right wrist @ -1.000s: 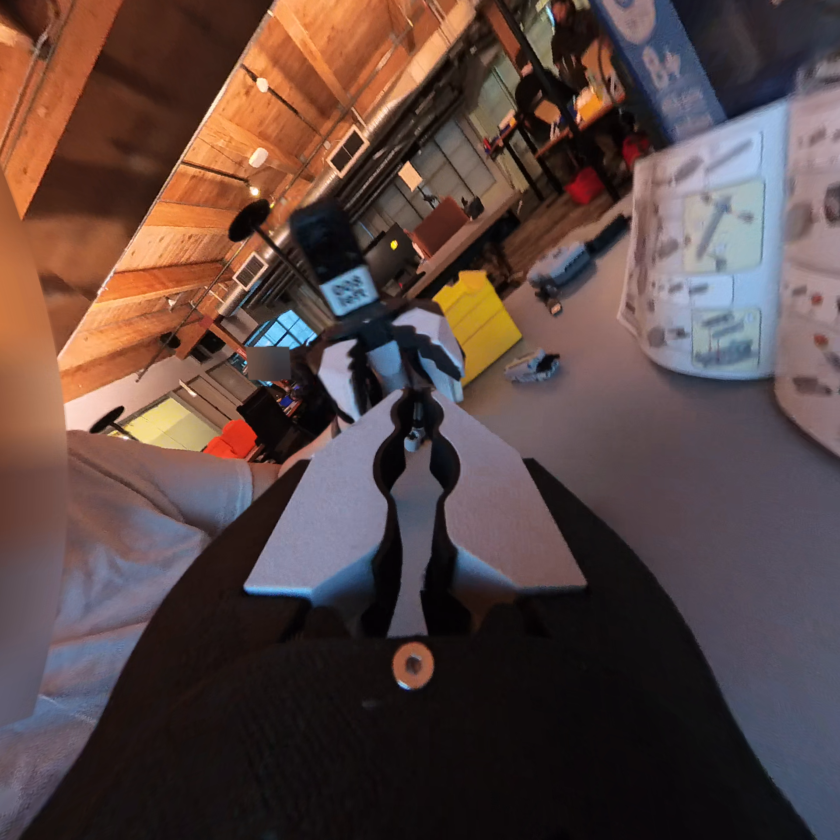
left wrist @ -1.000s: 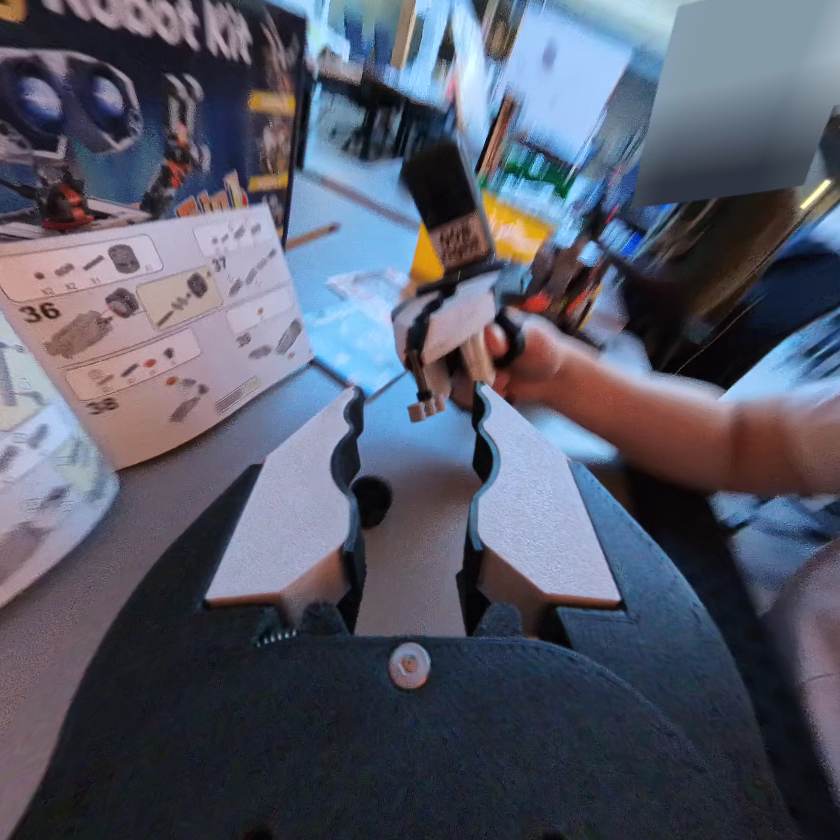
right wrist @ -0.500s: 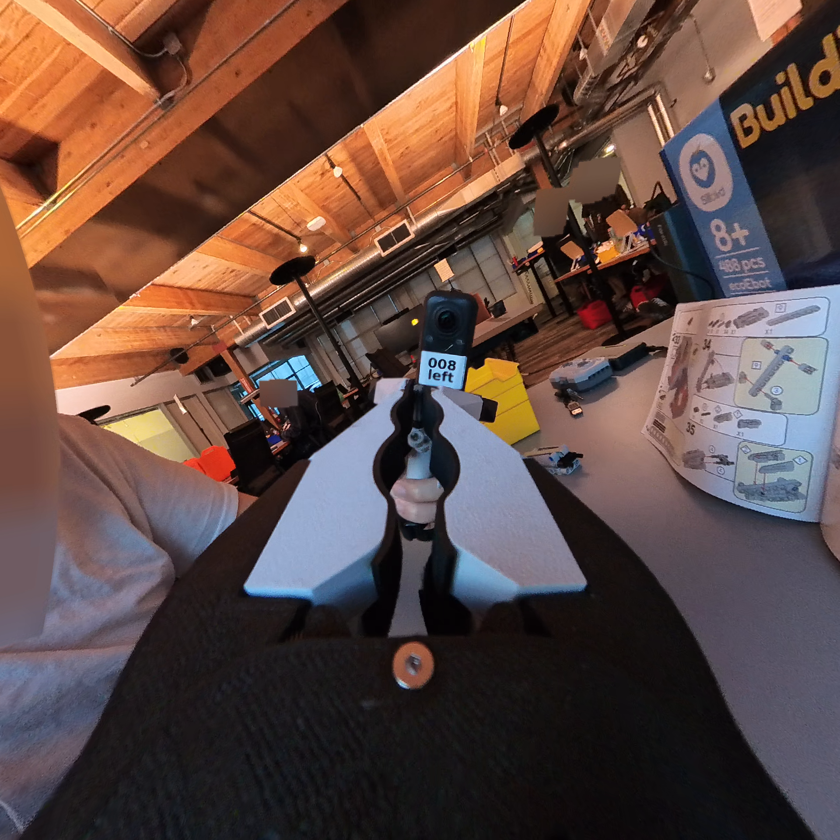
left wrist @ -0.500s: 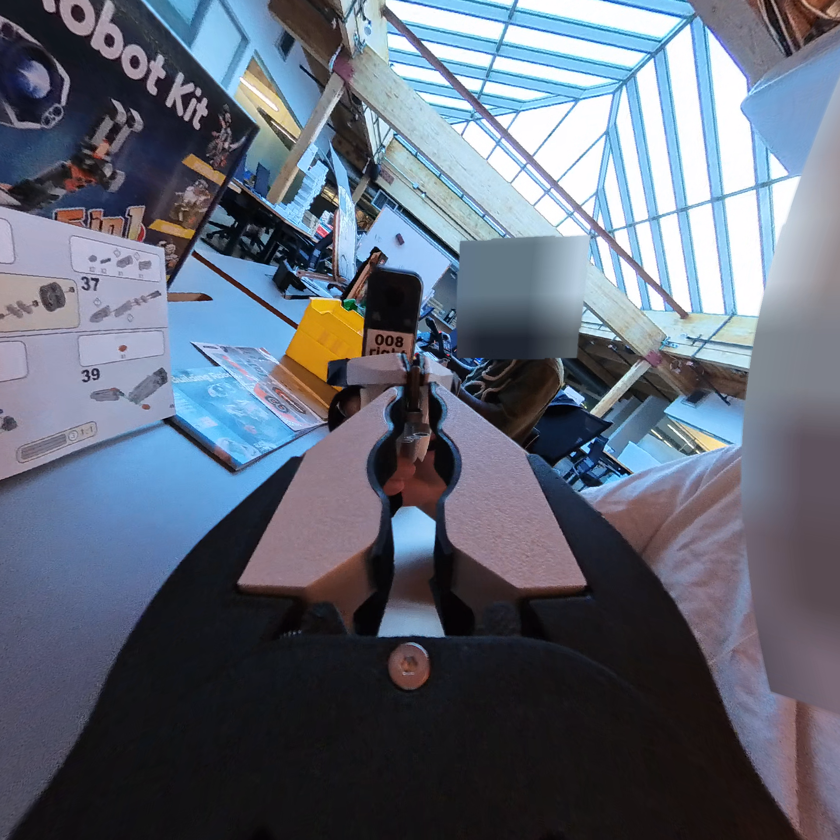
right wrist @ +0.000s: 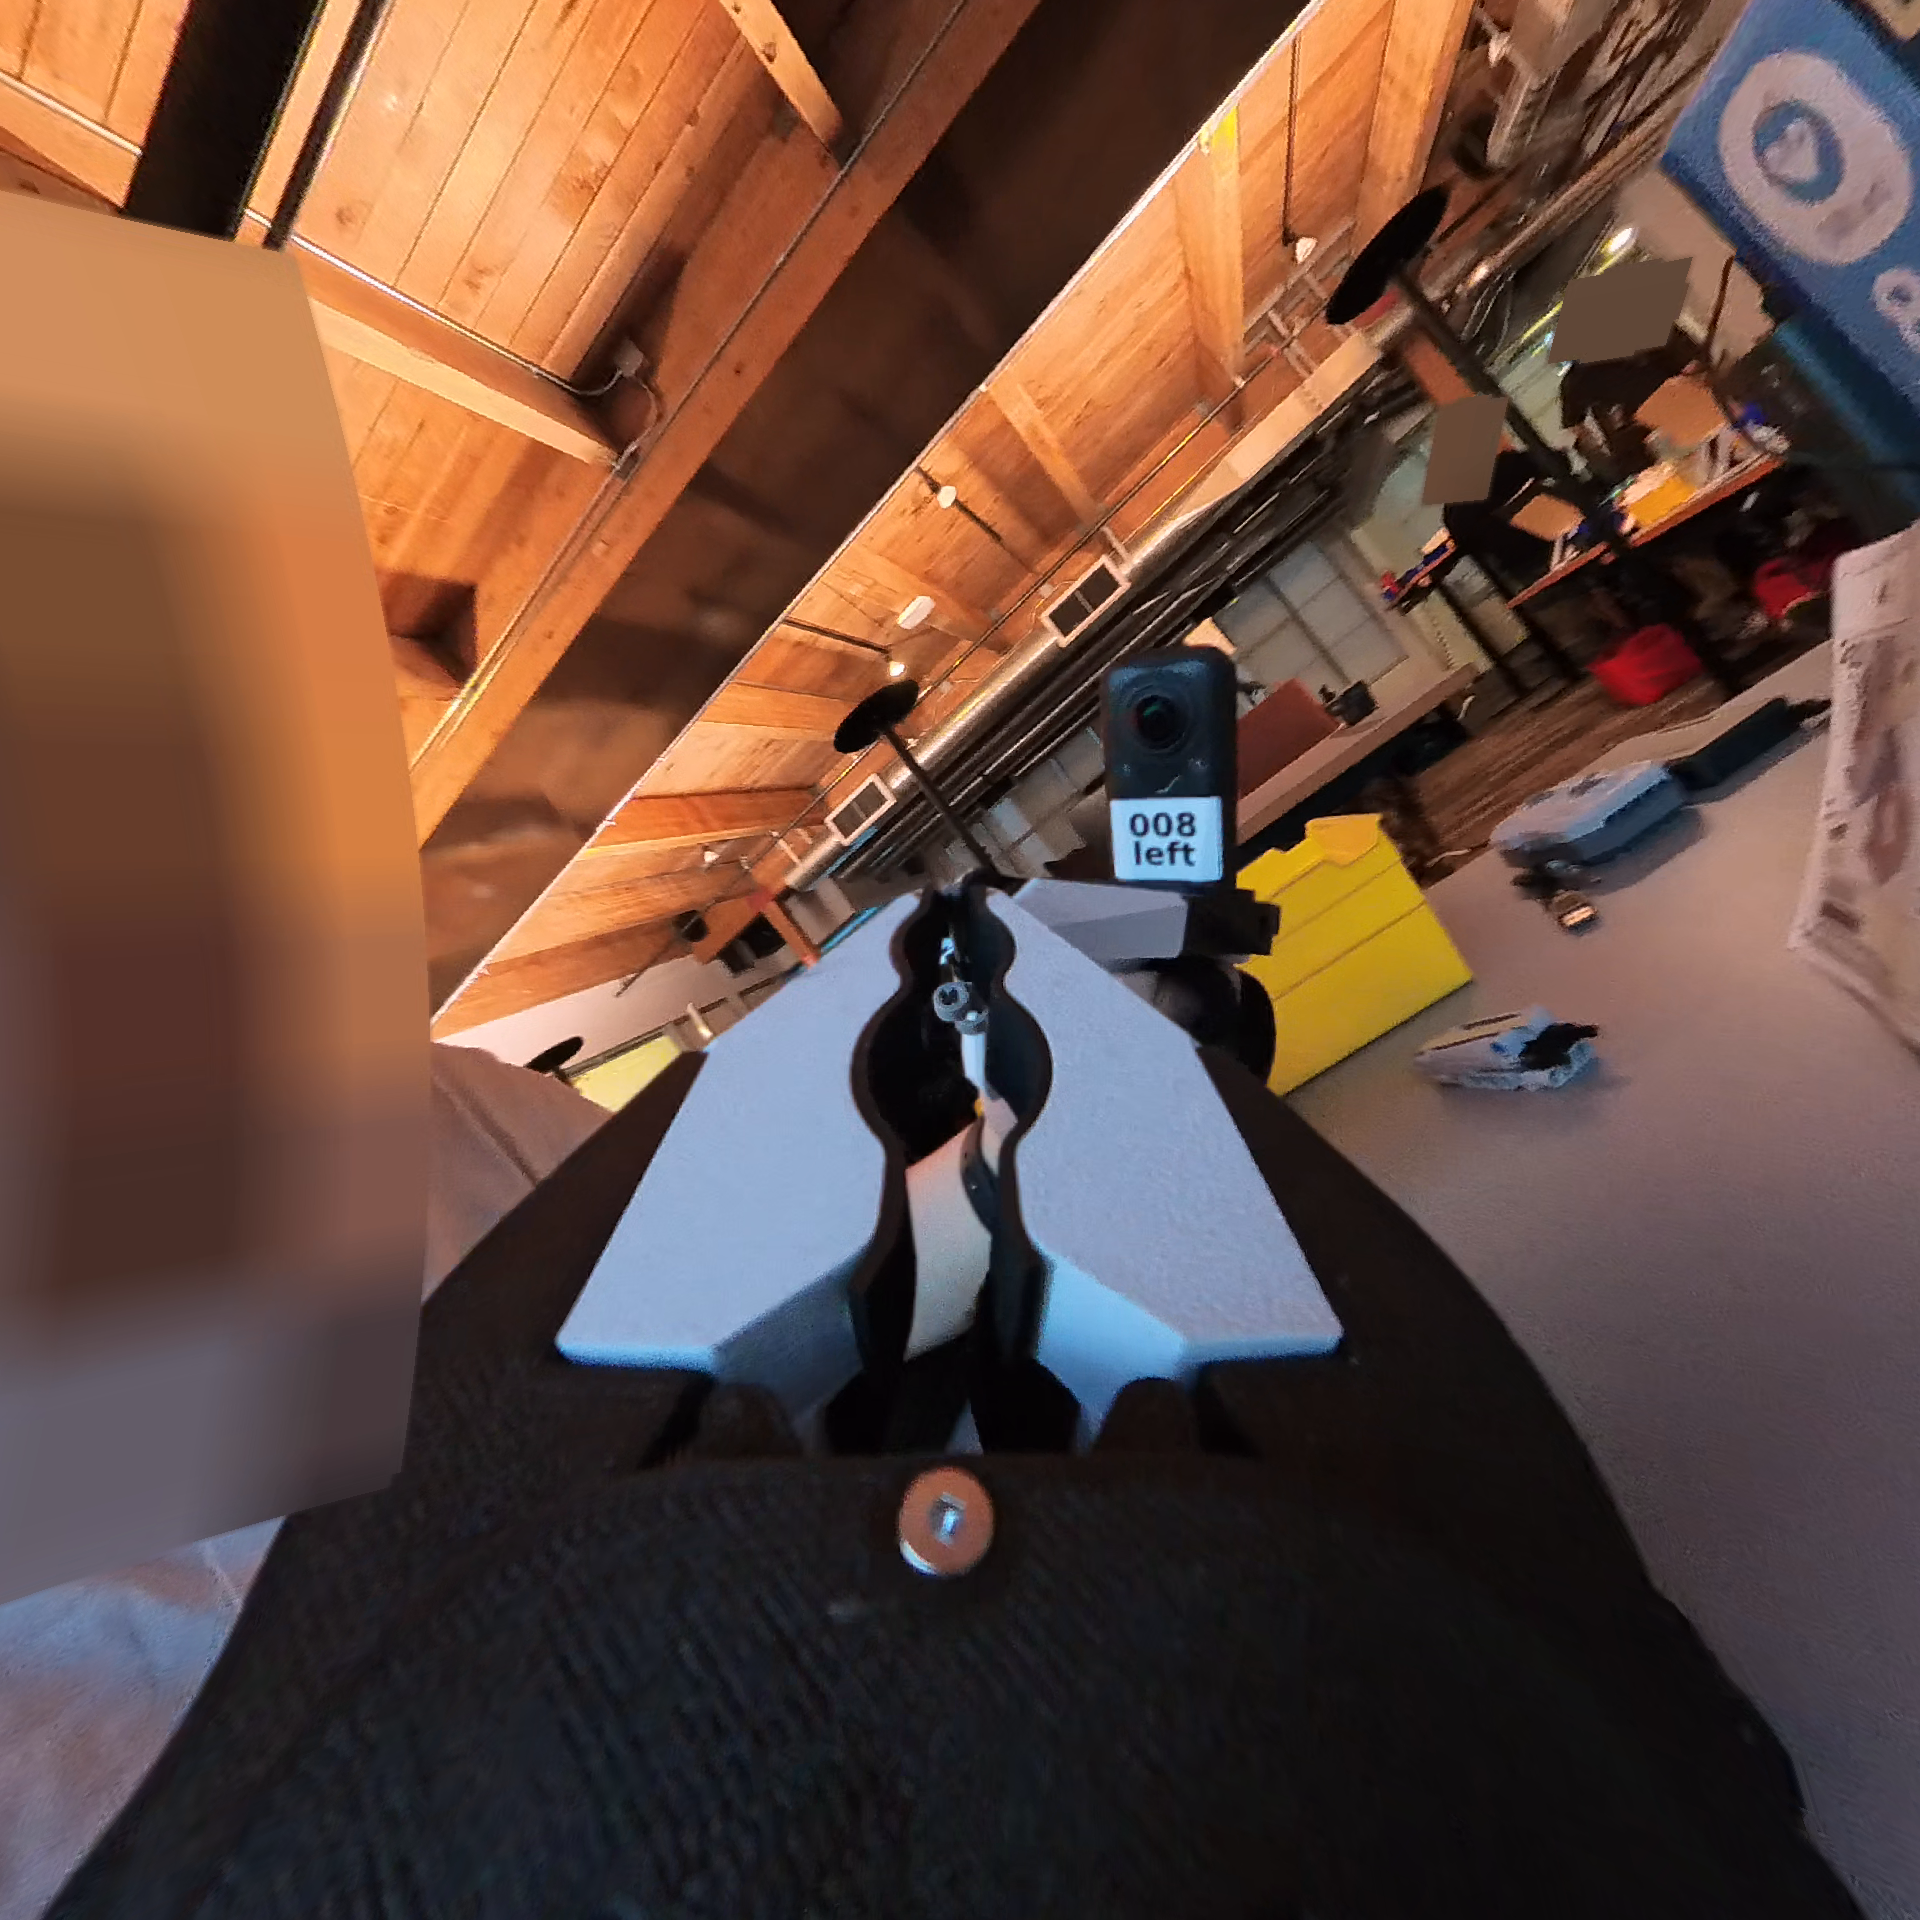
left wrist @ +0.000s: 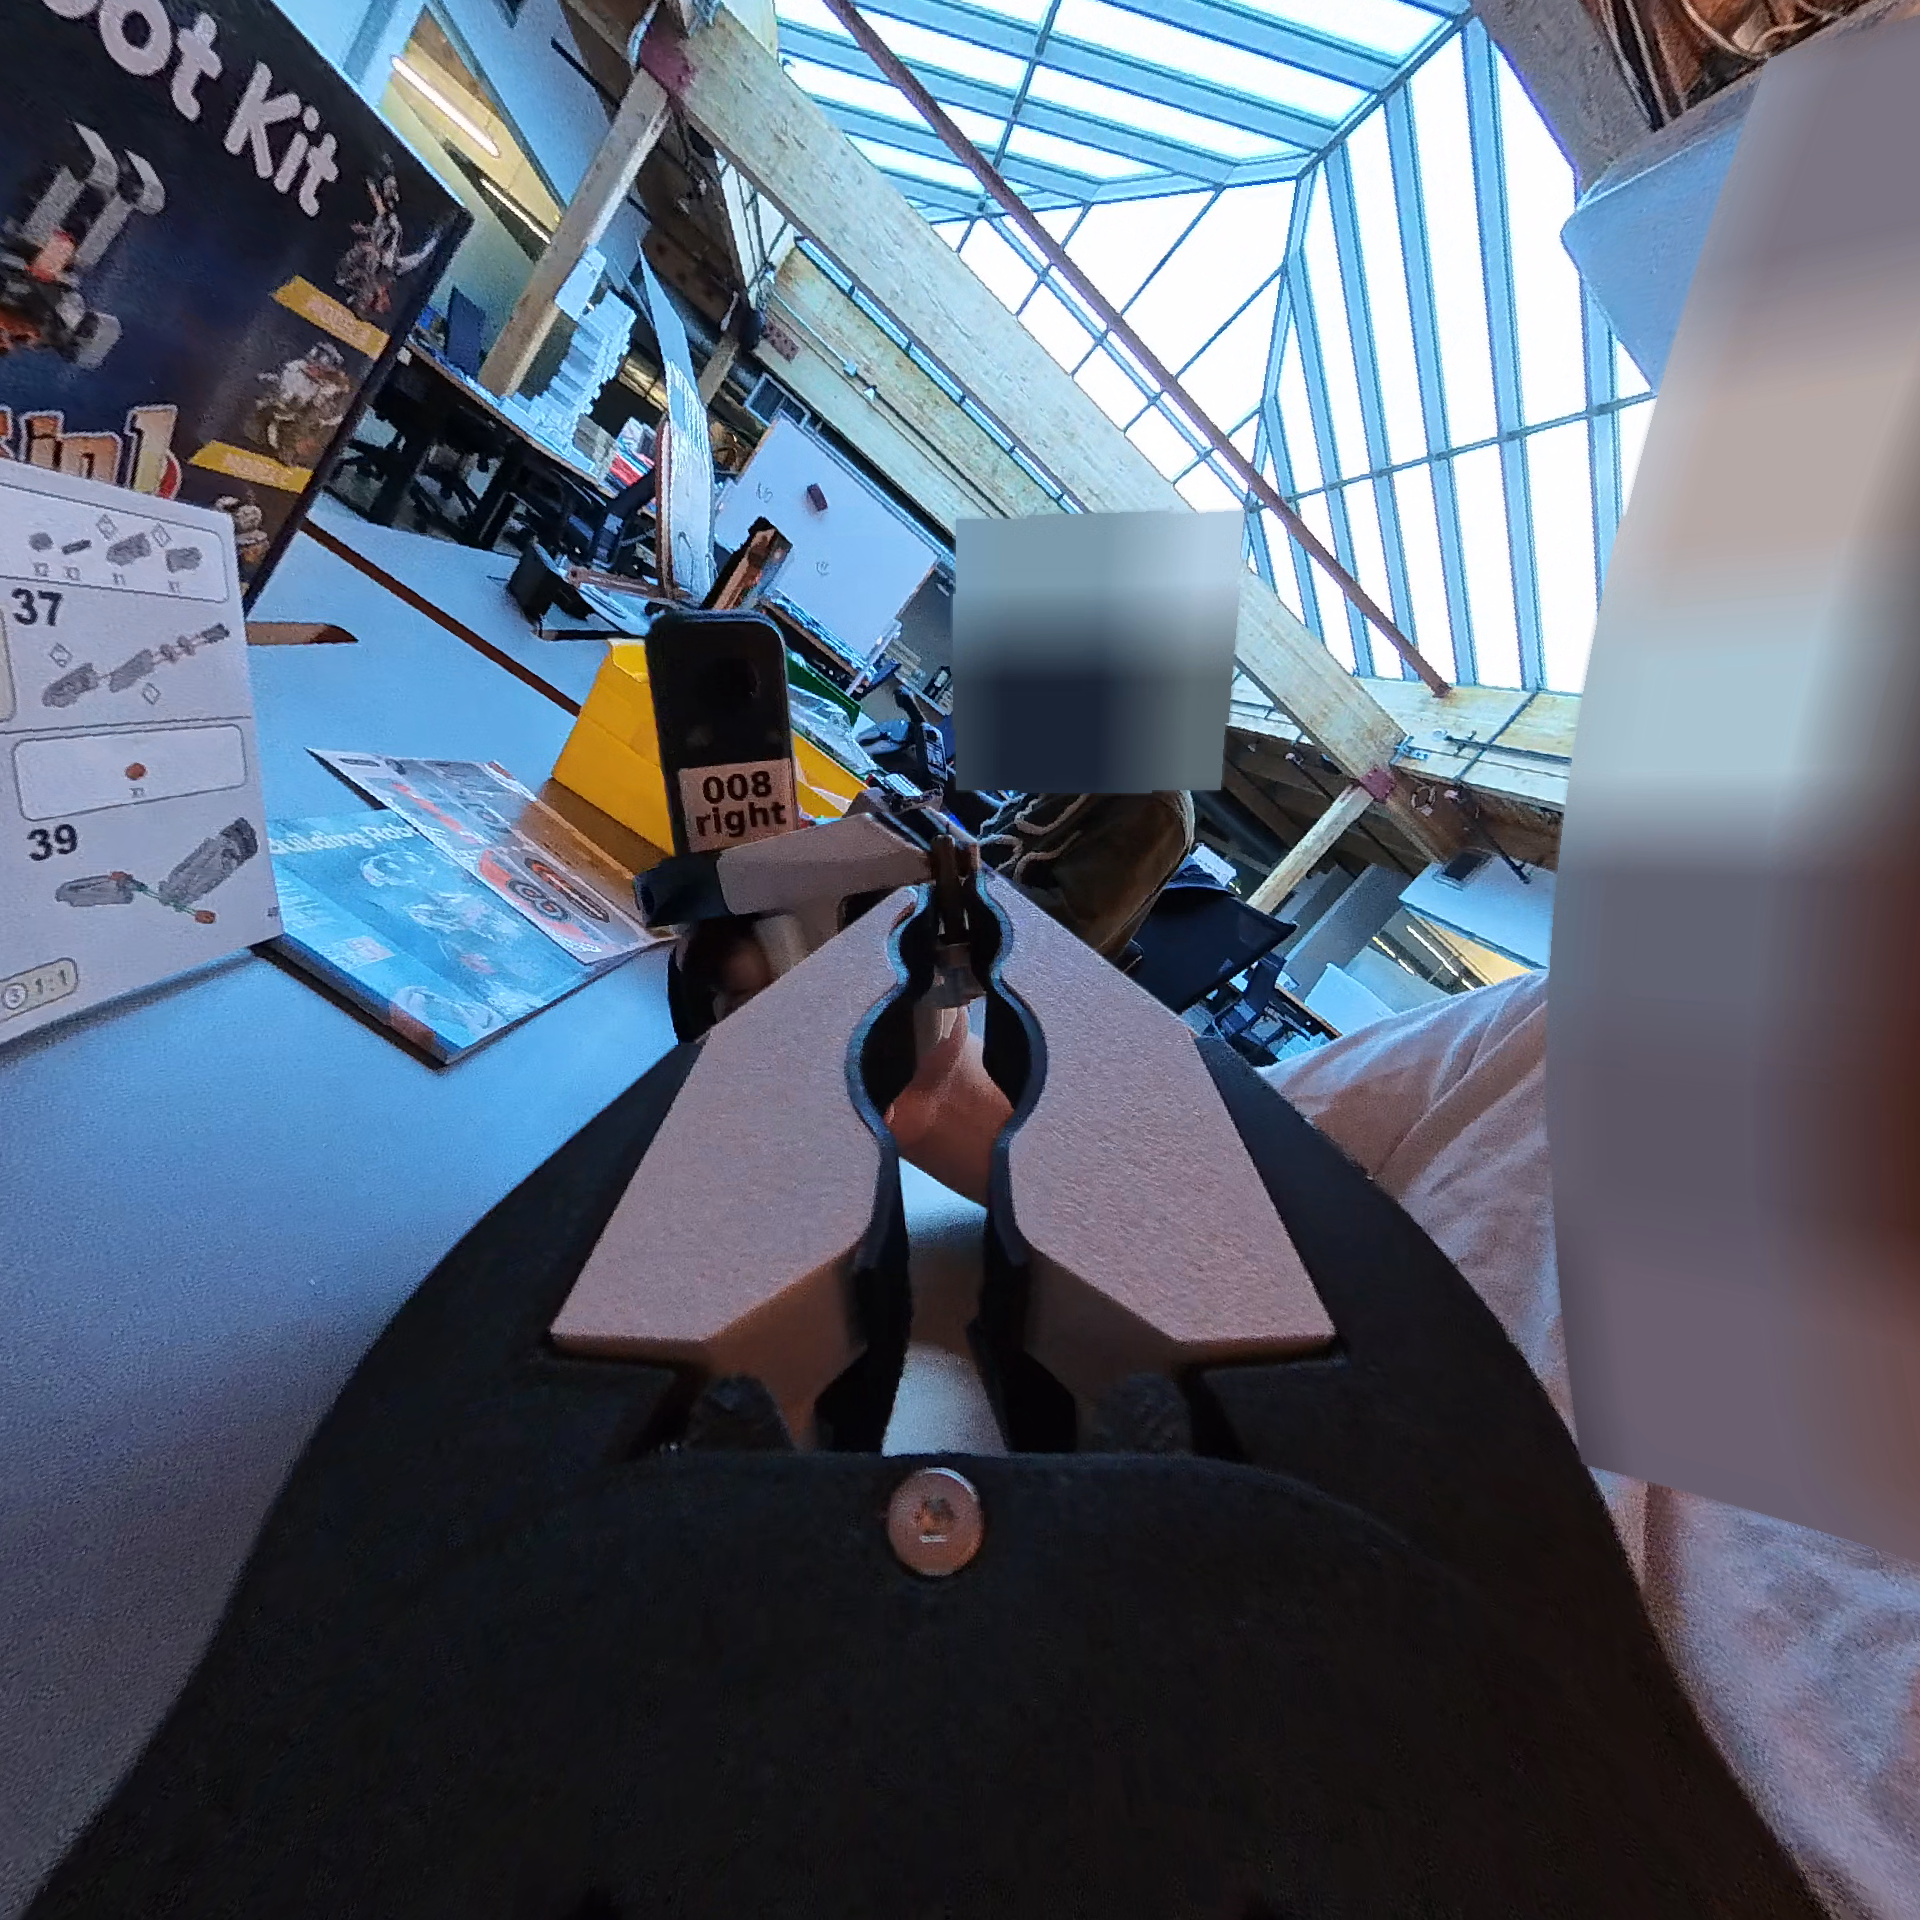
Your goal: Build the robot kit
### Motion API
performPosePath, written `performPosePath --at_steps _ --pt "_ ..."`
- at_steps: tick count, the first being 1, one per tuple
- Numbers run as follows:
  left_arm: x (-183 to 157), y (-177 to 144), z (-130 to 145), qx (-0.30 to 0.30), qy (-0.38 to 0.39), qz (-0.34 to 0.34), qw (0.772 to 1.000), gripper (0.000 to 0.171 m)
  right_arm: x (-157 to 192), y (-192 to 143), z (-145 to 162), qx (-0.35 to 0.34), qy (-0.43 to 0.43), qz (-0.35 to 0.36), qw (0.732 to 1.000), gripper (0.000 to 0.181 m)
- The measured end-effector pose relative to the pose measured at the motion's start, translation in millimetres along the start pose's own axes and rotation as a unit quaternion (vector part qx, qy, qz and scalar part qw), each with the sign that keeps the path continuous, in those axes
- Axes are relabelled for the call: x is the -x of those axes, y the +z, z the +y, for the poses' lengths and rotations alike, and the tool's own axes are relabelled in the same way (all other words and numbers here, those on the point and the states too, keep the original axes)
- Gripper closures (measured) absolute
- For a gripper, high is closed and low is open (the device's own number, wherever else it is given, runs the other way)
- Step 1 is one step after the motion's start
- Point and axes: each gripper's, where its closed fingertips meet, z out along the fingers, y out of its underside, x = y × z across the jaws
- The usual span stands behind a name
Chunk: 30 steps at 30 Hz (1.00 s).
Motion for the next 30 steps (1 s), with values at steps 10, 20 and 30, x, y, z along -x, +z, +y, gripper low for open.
performPosePath --at_steps 10,20,30 --pt "14 -11 10 0.057 0.013 -0.039 0.998 0.170 -17 -23 11 0.129 -0.145 0.093 0.977 0.157" --pt "52 -39 34 0.158 0.011 -0.141 0.977 0.169 -103 -91 84 0.478 -0.272 0.337 0.764 0.118" --pt "68 -48 47 0.207 0.008 -0.170 0.963 0.169 -117 -97 97 0.535 -0.279 0.400 0.690 0.149"
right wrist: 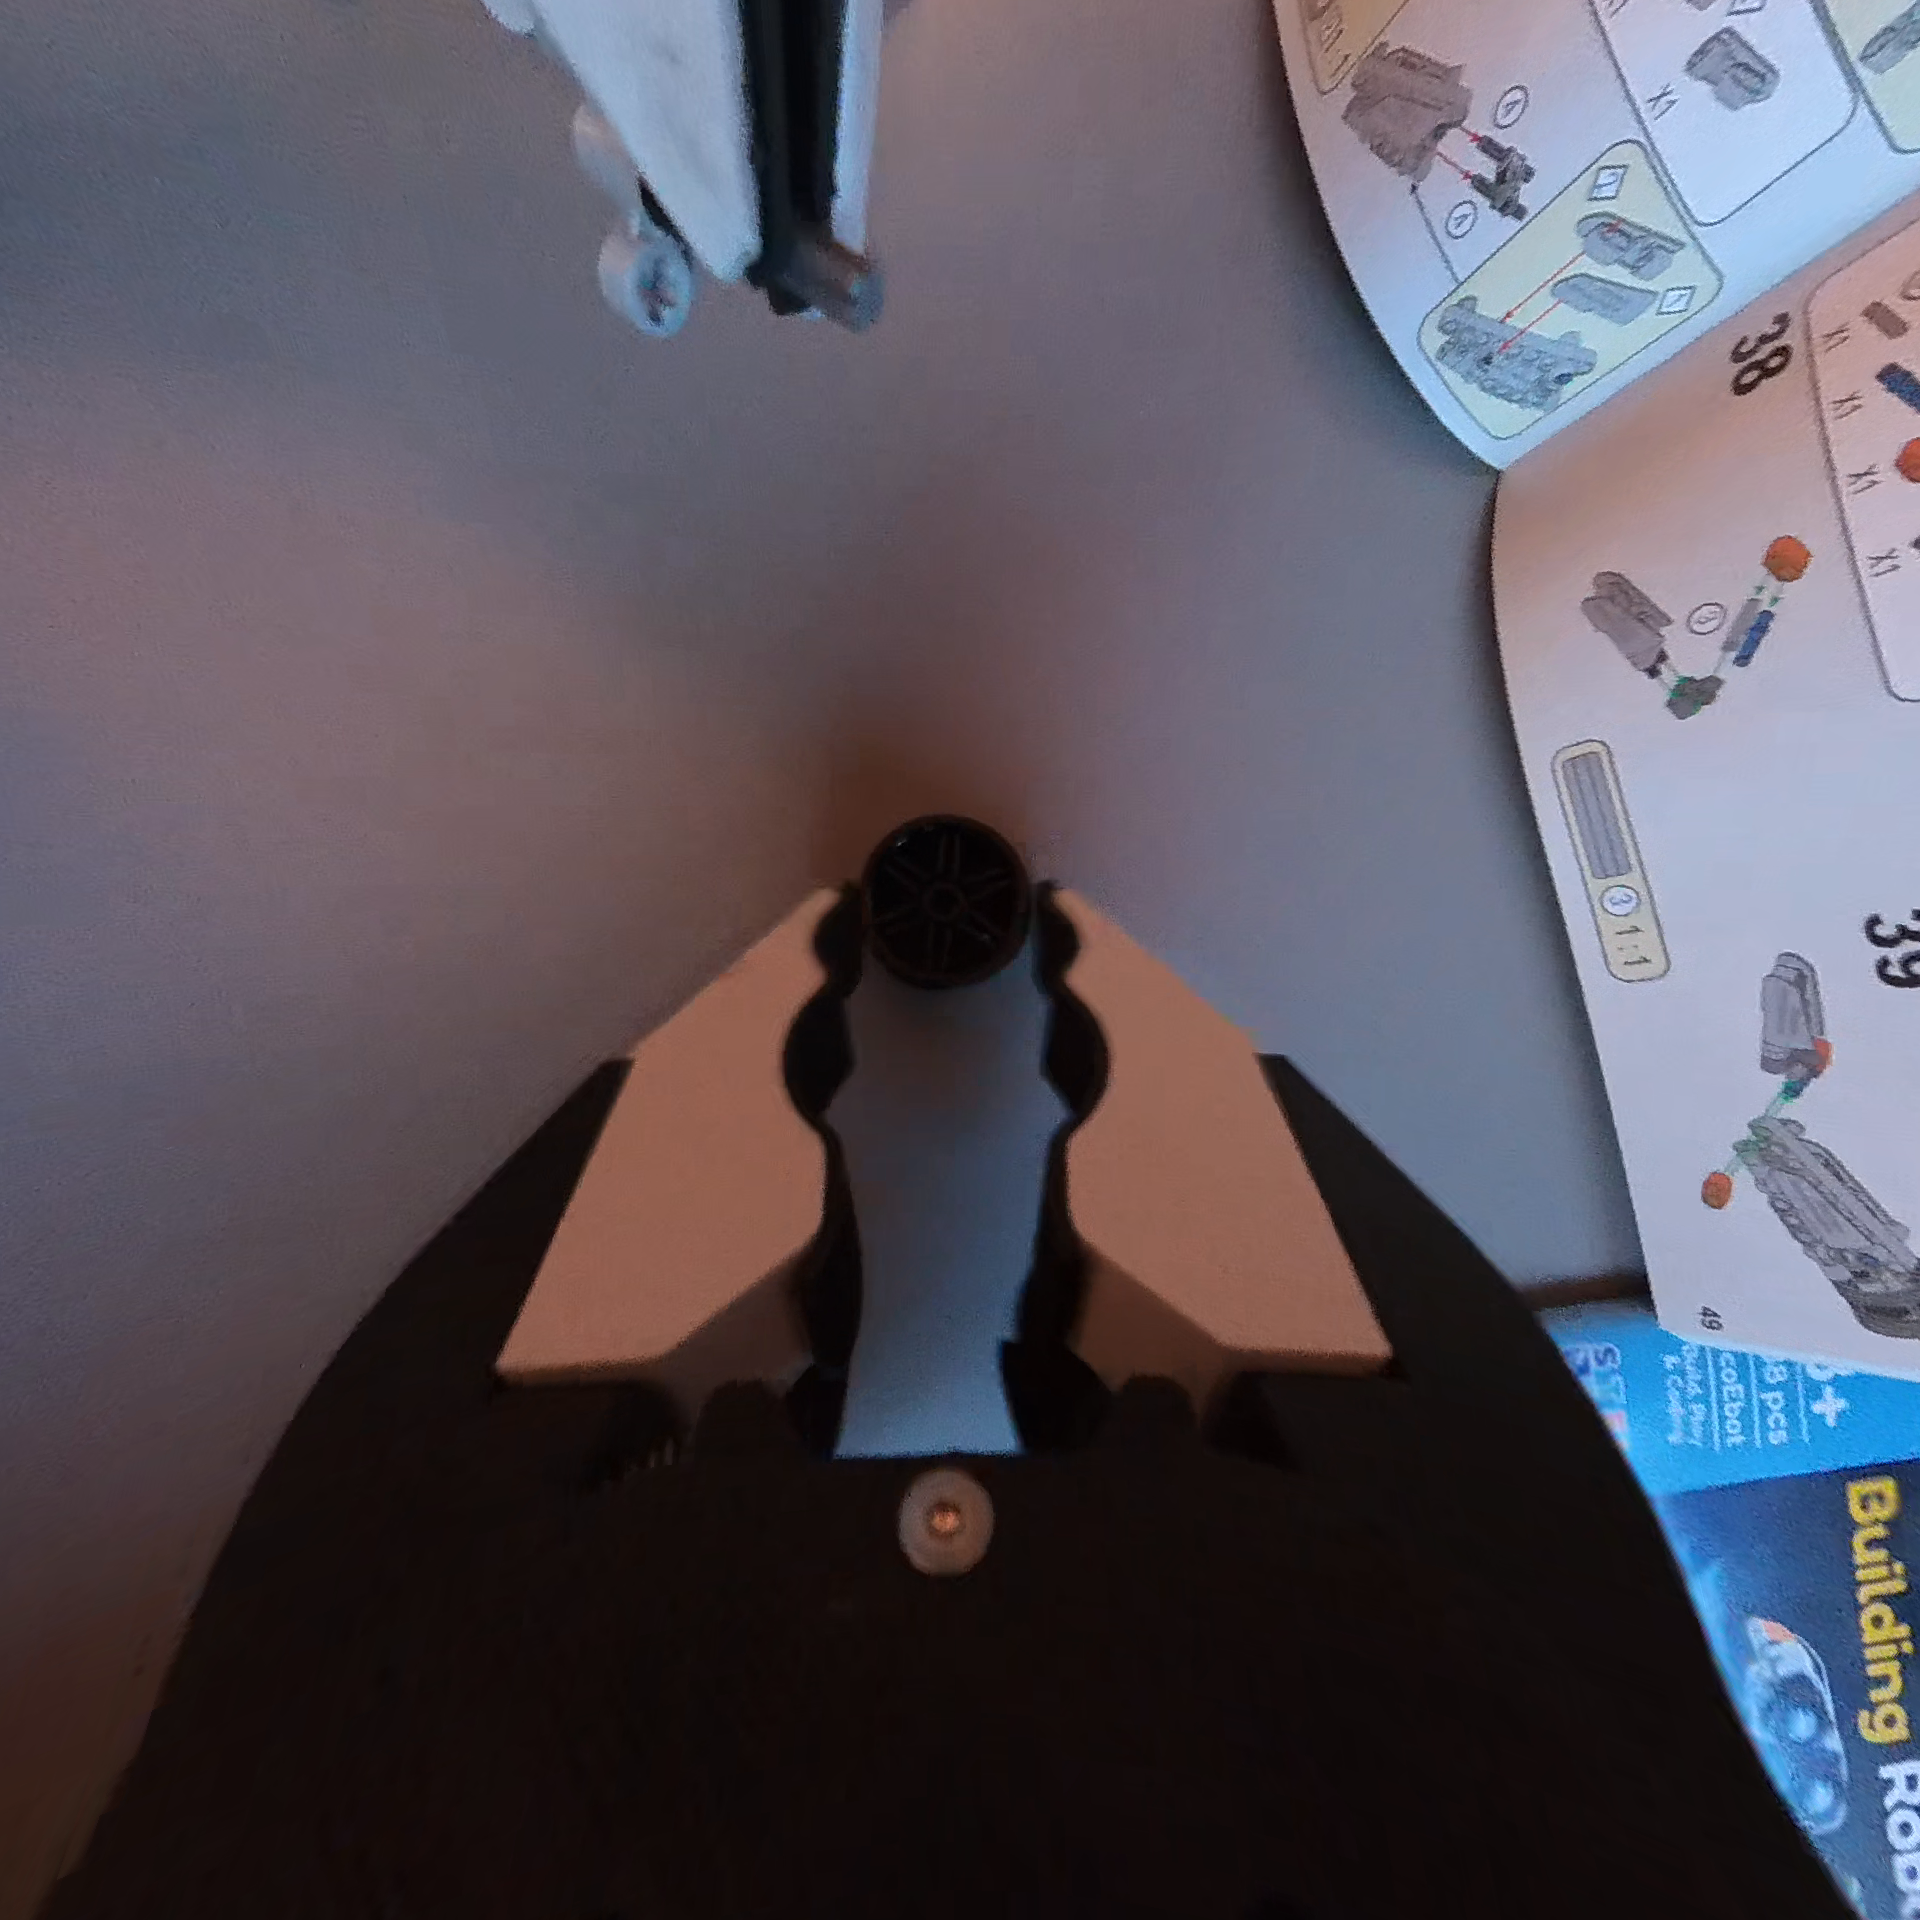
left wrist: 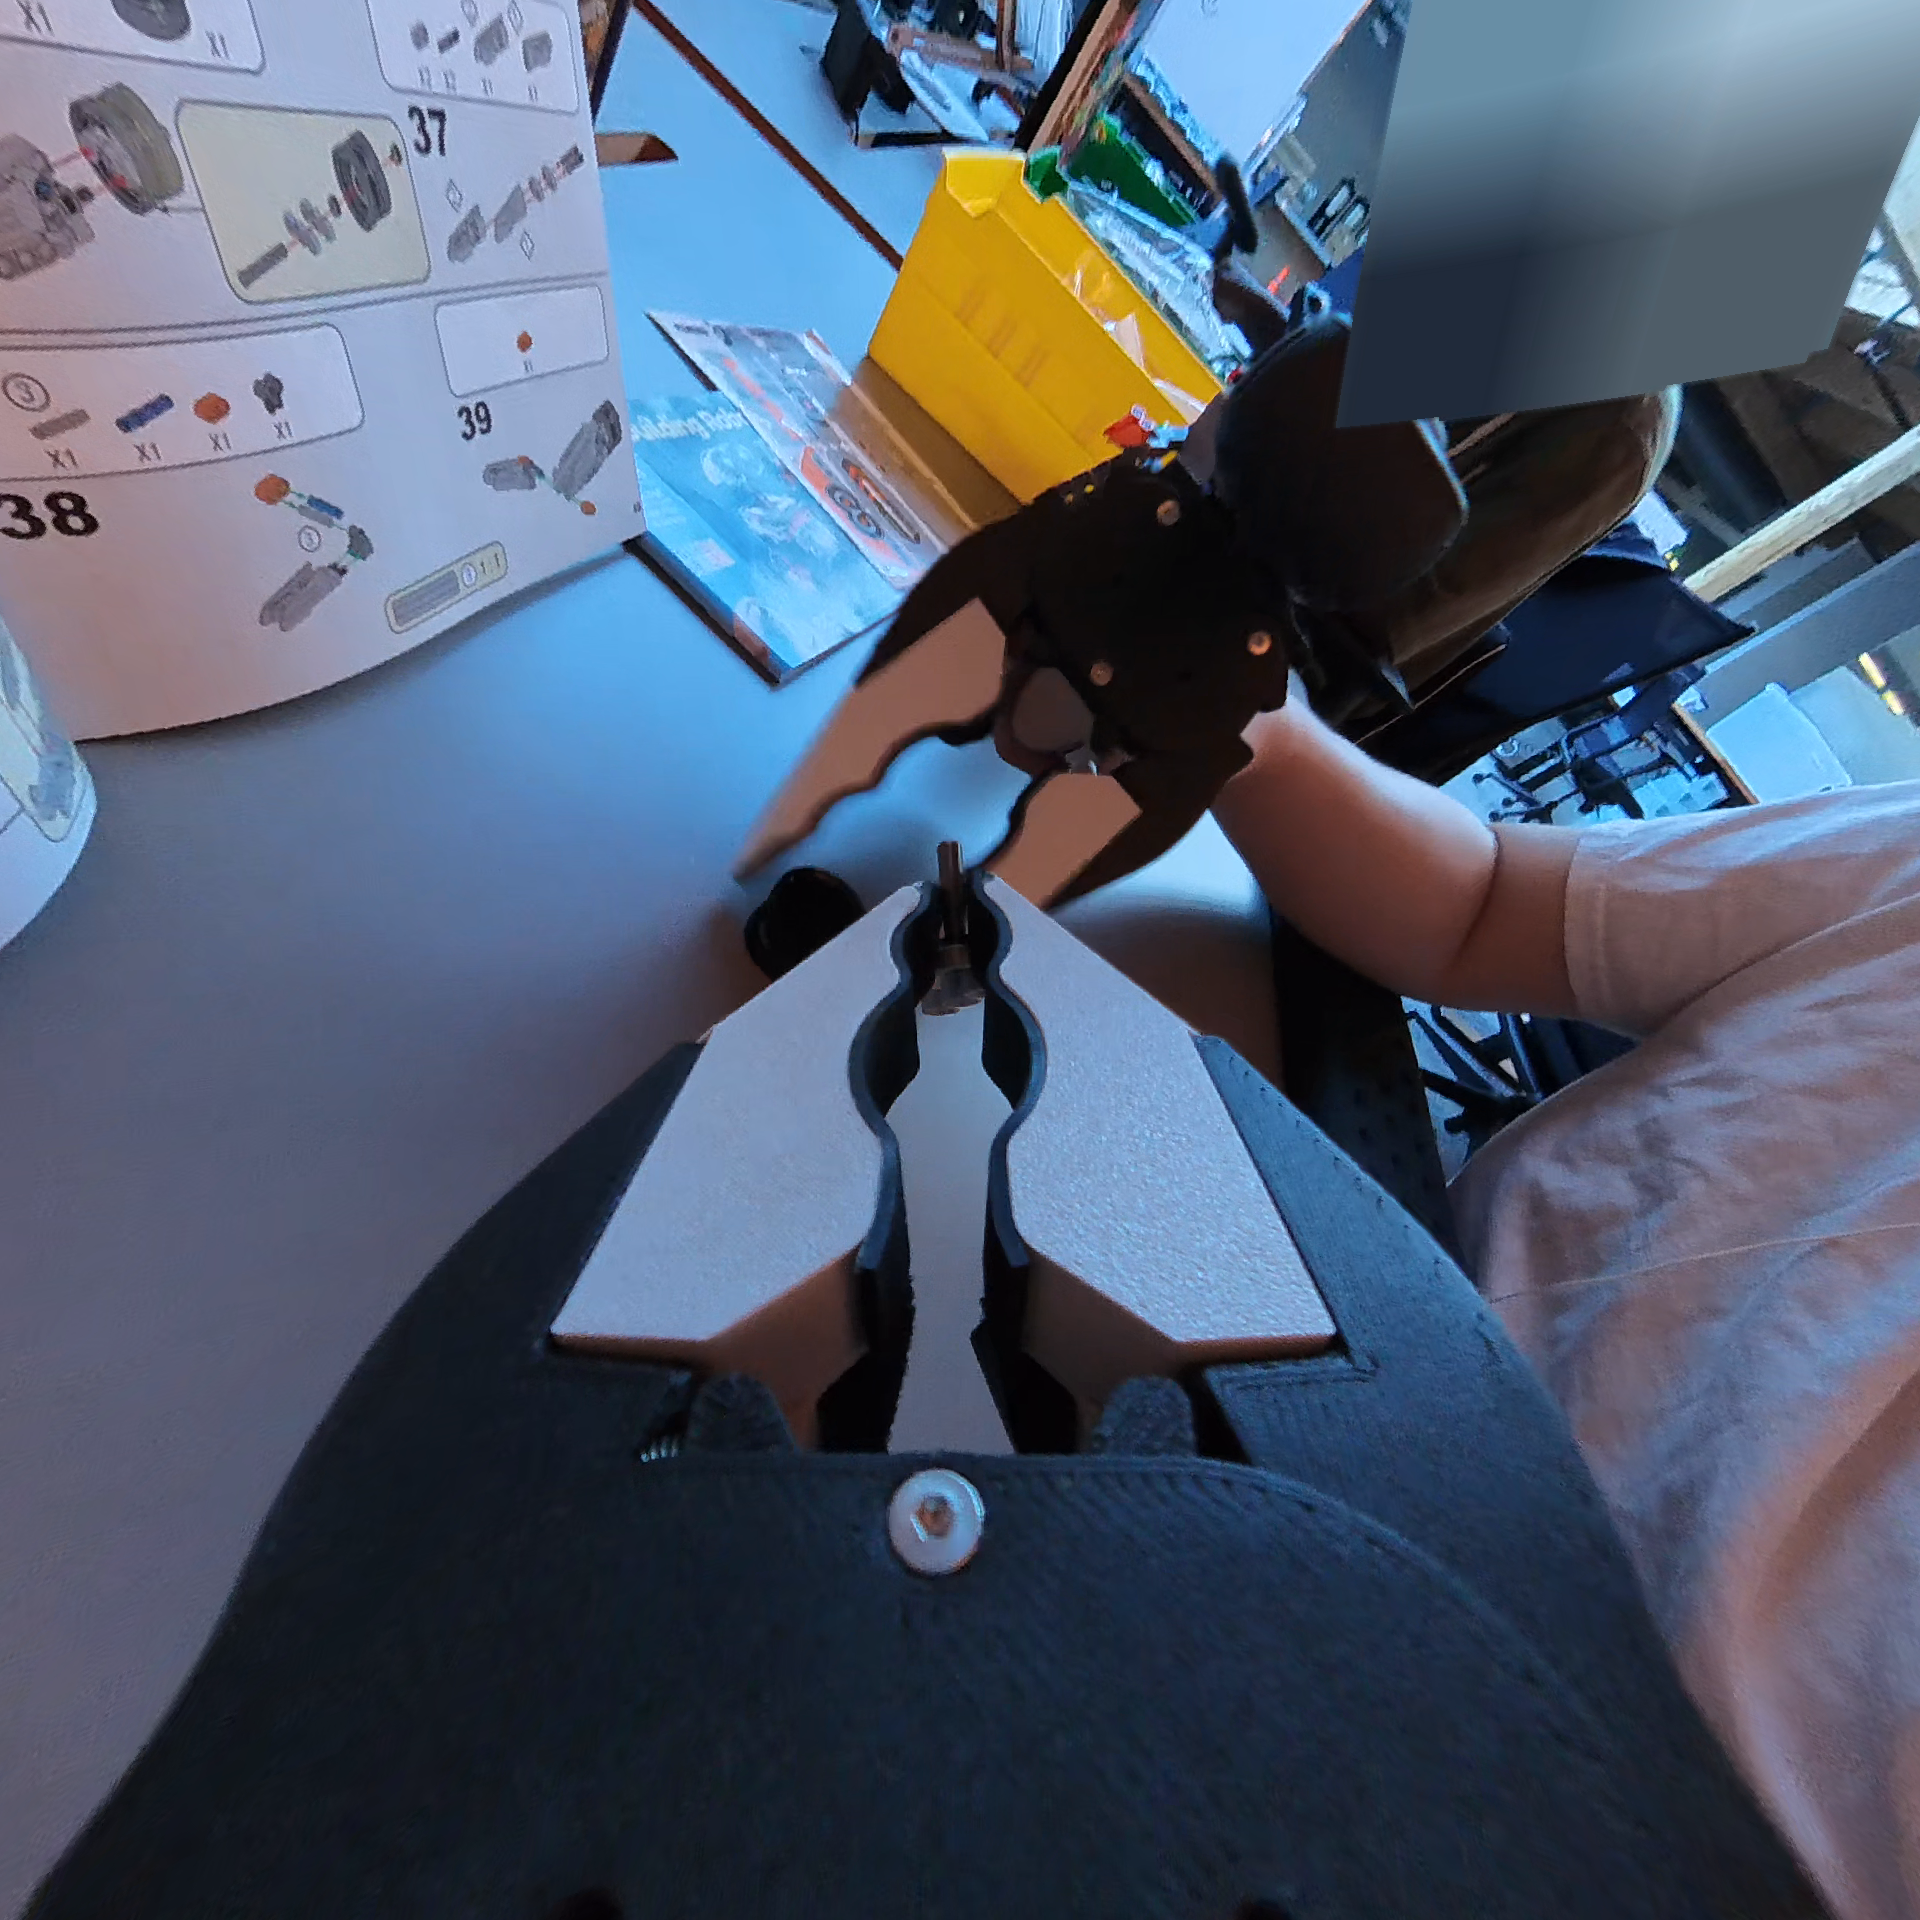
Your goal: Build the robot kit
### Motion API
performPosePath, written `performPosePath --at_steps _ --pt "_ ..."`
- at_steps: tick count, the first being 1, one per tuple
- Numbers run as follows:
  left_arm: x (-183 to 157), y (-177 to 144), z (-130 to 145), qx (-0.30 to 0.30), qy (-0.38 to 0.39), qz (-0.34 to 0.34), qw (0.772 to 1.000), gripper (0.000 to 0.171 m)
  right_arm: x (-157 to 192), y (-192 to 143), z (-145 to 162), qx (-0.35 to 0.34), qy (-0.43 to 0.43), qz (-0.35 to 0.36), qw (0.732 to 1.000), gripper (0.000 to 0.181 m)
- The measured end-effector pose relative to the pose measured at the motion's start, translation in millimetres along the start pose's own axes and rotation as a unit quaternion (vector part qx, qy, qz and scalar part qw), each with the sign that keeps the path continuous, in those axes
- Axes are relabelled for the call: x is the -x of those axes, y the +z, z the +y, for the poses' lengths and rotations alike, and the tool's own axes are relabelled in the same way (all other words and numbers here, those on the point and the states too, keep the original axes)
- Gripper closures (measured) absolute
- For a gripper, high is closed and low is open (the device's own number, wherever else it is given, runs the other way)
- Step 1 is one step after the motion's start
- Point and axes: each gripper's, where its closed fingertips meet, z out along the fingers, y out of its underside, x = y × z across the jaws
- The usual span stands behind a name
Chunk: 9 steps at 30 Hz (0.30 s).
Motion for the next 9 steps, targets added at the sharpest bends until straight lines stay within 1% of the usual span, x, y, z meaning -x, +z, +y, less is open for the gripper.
performPosePath --at_steps 1,2,3,4,5,6,7,8,9 --pt "1 0 2 0.005 0.001 -0.003 1.000 0.169 1 0 -2 -0.005 -0.005 0.000 1.000 0.150" --pt "1 1 2 0.009 0.000 -0.007 1.000 0.169 -7 -4 -9 -0.025 -0.019 0.032 0.999 0.151" --pt "0 2 1 0.008 0.002 -0.007 1.000 0.169 -17 -16 -22 -0.064 -0.032 0.070 0.995 0.151" --pt "-3 1 -2 0.000 0.003 -0.002 1.000 0.169 -20 -33 -39 -0.123 -0.022 0.076 0.989 0.151" --pt "-8 0 -8 -0.012 0.005 0.010 1.000 0.169 -21 -55 -58 -0.198 0.012 0.057 0.979 0.151" --pt "-17 -2 -14 -0.026 0.008 0.028 0.999 0.169 -21 -79 -75 -0.278 0.063 0.012 0.958 0.151" --pt "-29 -5 -20 -0.040 0.014 0.050 0.998 0.170 -19 -104 -88 -0.353 0.122 -0.060 0.926 0.151" --pt "-41 -7 -26 -0.051 0.018 0.069 0.996 0.170 -15 -126 -97 -0.411 0.186 -0.163 0.878 0.151" --pt "-53 -8 -32 -0.061 0.017 0.085 0.994 0.170 -11 -151 -105 -0.461 0.238 -0.273 0.810 0.152"
